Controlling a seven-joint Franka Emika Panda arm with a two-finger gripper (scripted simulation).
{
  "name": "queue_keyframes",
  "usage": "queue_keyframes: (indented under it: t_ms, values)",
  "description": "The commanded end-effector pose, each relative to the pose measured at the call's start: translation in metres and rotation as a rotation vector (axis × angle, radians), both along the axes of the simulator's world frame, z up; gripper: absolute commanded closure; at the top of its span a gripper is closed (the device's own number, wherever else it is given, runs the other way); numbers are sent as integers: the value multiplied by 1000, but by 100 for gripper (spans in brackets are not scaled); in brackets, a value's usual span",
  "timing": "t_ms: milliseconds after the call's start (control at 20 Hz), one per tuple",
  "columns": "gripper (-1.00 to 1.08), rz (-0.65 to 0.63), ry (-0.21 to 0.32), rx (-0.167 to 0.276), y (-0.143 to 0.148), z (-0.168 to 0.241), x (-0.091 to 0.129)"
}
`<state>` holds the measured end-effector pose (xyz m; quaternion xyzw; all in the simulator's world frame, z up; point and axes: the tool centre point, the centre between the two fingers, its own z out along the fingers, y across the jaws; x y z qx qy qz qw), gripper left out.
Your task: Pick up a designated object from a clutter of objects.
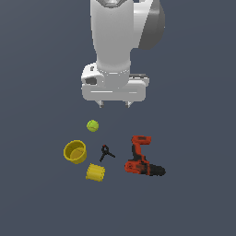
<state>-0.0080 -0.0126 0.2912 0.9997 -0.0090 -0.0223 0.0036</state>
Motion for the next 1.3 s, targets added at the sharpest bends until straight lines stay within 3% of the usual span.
queue_keyframes:
  t_ms: [0, 700, 1250]
  values:
    - [-92, 0, 0, 0, 0, 0, 0]
    - [-92, -45, 2, 22, -2, 3, -1]
    - [-92, -67, -8, 28, -31, -44, -6]
